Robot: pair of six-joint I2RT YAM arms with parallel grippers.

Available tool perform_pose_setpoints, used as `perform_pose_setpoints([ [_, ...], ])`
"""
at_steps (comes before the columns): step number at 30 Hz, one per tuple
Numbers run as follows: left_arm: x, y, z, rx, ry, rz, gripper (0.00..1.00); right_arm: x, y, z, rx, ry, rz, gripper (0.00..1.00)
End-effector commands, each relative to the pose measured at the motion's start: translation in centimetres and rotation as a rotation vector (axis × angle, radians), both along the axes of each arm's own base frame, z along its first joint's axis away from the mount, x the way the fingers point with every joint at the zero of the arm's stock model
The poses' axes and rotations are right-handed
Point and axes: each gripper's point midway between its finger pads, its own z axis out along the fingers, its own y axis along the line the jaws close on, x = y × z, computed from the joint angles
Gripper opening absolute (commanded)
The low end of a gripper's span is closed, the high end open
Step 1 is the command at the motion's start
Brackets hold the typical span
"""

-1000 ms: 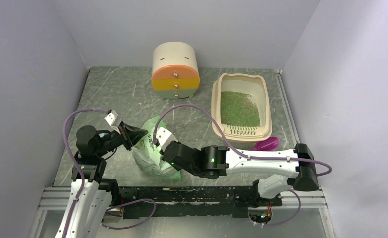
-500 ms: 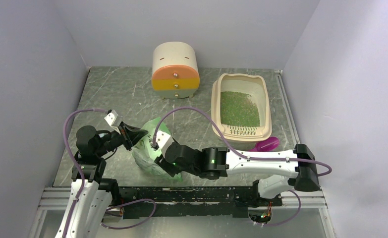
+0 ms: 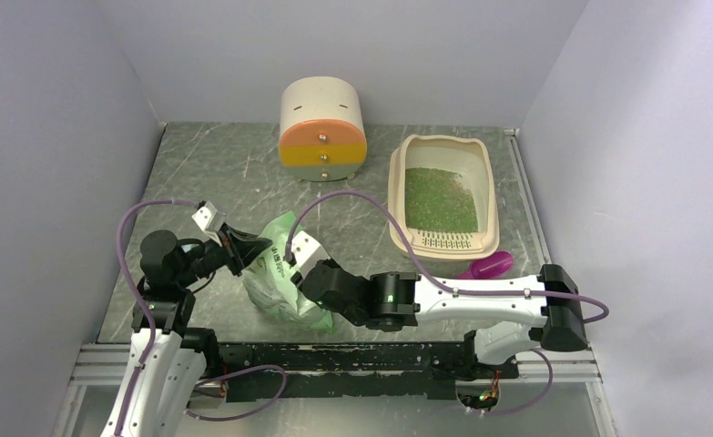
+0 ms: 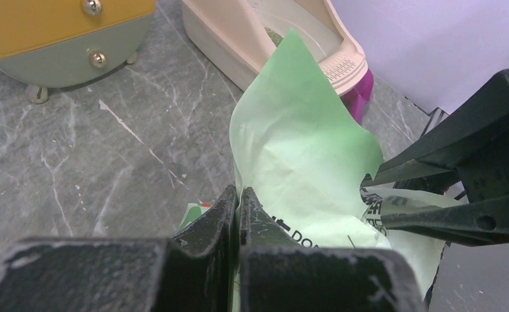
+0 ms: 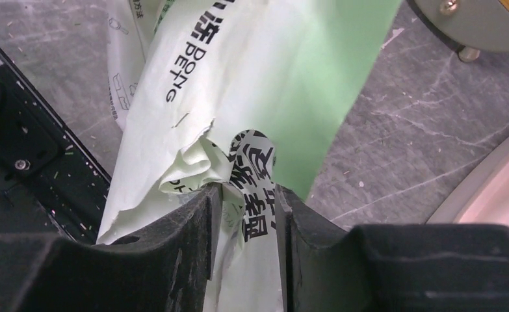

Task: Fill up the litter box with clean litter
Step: Open the cat litter bag at the center of the board.

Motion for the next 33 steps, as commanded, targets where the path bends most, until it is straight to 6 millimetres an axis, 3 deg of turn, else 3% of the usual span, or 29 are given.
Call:
perform_pose_setpoints([
  [1,-0.8,-0.7,2.5,-0.017,-0.098,-0.059,0.05,1.3,0.0,2.0,0.115,-0.029,-0.090,0.38],
  [9,-0.8,-0.7,2.5,-0.016,-0.096,-0.057,0.05,0.8,0.2,-1.6,-0.003,-0.015,-0.035,0.49],
  [15,-0.8,-0.6,2.5,-0.016,-0.095,-0.053,0.05,1.9,-1.3,-1.1,-0.021,-0.074,-0.092,0.50],
  [17,-0.7,-0.6,2.5,-0.015,-0.094,-0.051,0.05,2.2,-1.8,-0.5,0.000,-0.089,-0.121,0.40],
  [20,-0.7,-0.6,2.5,-0.015,-0.095,-0.051,0.05,2.5,-2.0,0.4,0.062,-0.084,-0.147,0.13],
  [22,-0.7,-0.6,2.5,-0.015,-0.095,-0.051,0.05,2.8,-2.2,0.8,0.095,-0.077,-0.177,0.07],
  [28,-0.7,-0.6,2.5,-0.017,-0.093,-0.053,0.05,3.4,-2.7,0.0,0.093,-0.039,-0.230,0.22],
  [33,-0.7,-0.7,2.4,-0.017,-0.093,-0.053,0.05,4.2,-2.6,0.2,0.184,0.109,-0.268,0.34],
])
